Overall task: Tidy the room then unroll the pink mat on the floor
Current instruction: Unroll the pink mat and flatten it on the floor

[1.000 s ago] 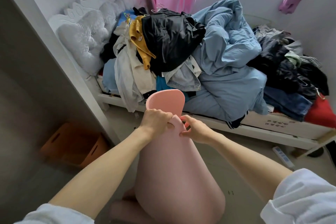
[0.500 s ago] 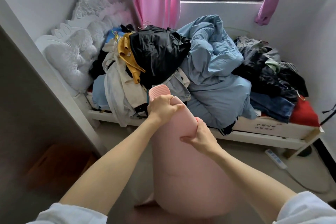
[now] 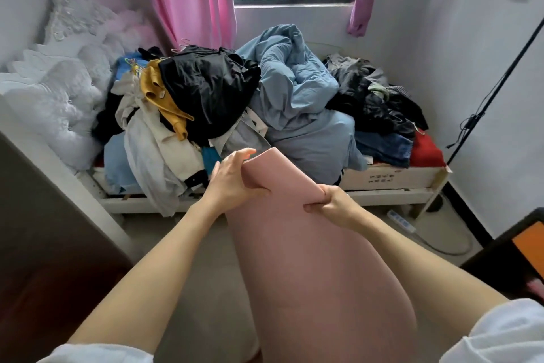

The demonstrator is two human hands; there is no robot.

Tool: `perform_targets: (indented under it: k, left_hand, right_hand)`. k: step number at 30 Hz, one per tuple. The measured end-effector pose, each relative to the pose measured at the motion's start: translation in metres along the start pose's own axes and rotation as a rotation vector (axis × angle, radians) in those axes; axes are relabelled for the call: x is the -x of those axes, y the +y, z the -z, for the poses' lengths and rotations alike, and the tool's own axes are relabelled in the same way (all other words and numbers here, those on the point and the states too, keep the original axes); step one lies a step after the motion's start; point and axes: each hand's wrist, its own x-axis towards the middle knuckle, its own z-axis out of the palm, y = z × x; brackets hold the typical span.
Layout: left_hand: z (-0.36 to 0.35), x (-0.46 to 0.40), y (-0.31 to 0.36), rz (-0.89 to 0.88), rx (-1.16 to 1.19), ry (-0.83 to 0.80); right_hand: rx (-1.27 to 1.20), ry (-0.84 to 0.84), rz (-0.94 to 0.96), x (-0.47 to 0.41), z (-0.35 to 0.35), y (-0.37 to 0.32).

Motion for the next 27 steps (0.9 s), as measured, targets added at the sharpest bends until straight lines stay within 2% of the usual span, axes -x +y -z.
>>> perform_targets:
  k: [5, 12, 20, 23, 27]
  left_hand:
    - [-0.012, 0.058, -0.002, 0.124, -0.074, -0.079]
    - [-0.086, 0.196, 0.012, 0.255, -0.163, -0.179]
    - [-0.125, 0.328, 0.002, 0.334, -0.222, -0.34]
    - [-0.125, 0.351, 0.006, 0.292, -0.288, -0.284]
    - [-0.122, 0.374, -0.001, 0.167, -0.354, -0.087]
  right_hand:
    - [0.089, -0.016, -0.047, 0.057, 0.0, 0.02]
    - [0.171, -0.019, -0.239, 0.181, -0.04, 0.089]
    - [0.168, -0.163, -0.377, 0.296, -0.11, 0.152]
    - [0.053, -0.12, -0.454, 0.325, -0.135, 0.158]
    - [-0.336, 0.139, -0.559, 0.358, -0.166, 0.146]
